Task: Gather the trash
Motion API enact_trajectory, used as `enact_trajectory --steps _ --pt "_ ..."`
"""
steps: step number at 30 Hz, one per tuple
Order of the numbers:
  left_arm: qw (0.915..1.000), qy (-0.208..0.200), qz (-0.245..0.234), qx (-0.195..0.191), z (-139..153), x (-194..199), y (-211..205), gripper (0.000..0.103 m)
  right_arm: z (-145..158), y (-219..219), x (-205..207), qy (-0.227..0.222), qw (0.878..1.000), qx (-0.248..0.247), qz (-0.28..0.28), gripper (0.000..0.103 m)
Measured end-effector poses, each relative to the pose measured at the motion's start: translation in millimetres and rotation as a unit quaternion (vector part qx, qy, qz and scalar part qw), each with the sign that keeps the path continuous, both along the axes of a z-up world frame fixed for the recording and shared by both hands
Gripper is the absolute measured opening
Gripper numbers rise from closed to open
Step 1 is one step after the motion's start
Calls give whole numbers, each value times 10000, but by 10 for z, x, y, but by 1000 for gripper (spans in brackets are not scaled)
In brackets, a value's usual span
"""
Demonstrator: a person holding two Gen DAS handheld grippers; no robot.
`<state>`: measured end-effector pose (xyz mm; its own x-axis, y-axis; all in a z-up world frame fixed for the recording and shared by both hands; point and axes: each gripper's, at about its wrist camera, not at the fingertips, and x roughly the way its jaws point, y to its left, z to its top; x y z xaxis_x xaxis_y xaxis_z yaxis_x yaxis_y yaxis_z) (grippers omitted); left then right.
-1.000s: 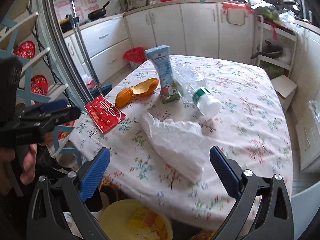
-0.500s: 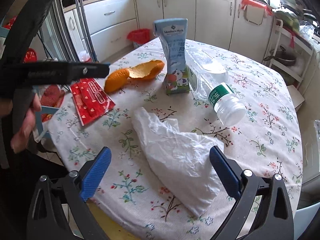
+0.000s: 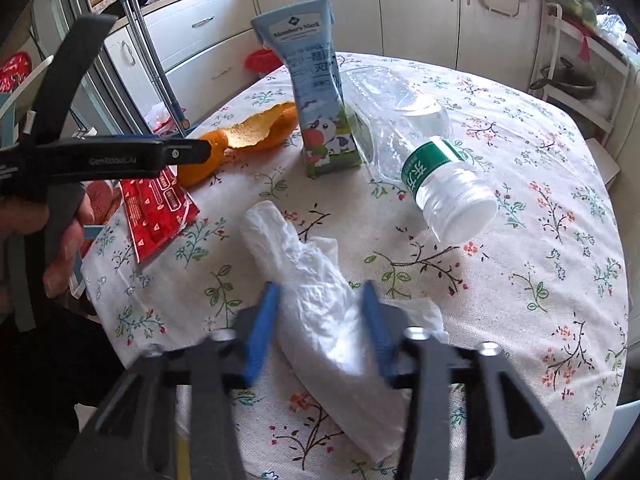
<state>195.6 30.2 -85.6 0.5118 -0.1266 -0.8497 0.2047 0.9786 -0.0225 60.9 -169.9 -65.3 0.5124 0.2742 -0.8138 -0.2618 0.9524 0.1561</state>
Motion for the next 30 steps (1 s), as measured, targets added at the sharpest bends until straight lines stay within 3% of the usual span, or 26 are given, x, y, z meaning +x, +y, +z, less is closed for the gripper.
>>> enact_trajectory --steps 3,6,8,18,23,30 --pt "9999 112 -81 -69 -54 33 -13 70 10 -29 12 42 9999 121 -9 25" --pt "9991 365 -130 -198 -144 73 -32 39 25 -50 21 65 9997 223 -16 25" --pt "9986 435 -171 -264 -173 80 -60 32 46 -69 3 59 9996 290 -25 25" --pt "9976 214 -129 -648 12 -52 3 22 116 -211 -59 -48 9987 499 -86 25" --pt "9959 -131 -159 -884 180 -202 34 22 144 -246 -106 -132 9982 582 -110 25" --pt "9935 -605 -248 -934 369 -419 -11 22 174 -236 -225 -255 9972 682 -163 25"
